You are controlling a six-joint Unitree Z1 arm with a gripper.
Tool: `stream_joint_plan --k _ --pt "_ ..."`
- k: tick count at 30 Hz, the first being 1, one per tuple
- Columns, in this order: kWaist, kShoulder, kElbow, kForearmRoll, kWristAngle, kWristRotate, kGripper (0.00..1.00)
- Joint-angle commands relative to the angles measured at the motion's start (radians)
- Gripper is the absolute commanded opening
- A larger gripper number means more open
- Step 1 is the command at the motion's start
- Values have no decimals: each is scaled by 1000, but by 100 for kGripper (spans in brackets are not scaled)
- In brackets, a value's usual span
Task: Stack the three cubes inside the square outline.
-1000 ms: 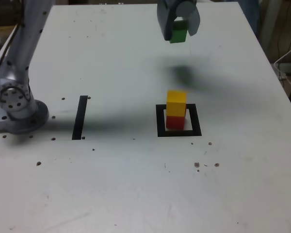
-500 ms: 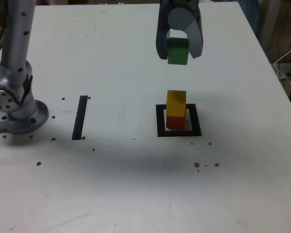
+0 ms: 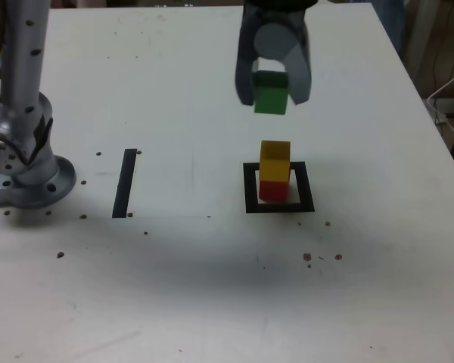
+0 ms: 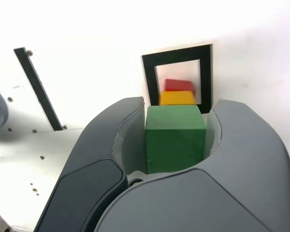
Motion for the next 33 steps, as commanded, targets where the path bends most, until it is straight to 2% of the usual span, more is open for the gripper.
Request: stream_joint_plan --k 1,14,25,33 --pt "-8 -11 22 10 -5 -19 0" --pt "-75 -3 107 -56 -28 -107 0" --pt "-81 22 100 -57 -10 -117 0" --pt "-74 45 106 -88 -12 -117 3"
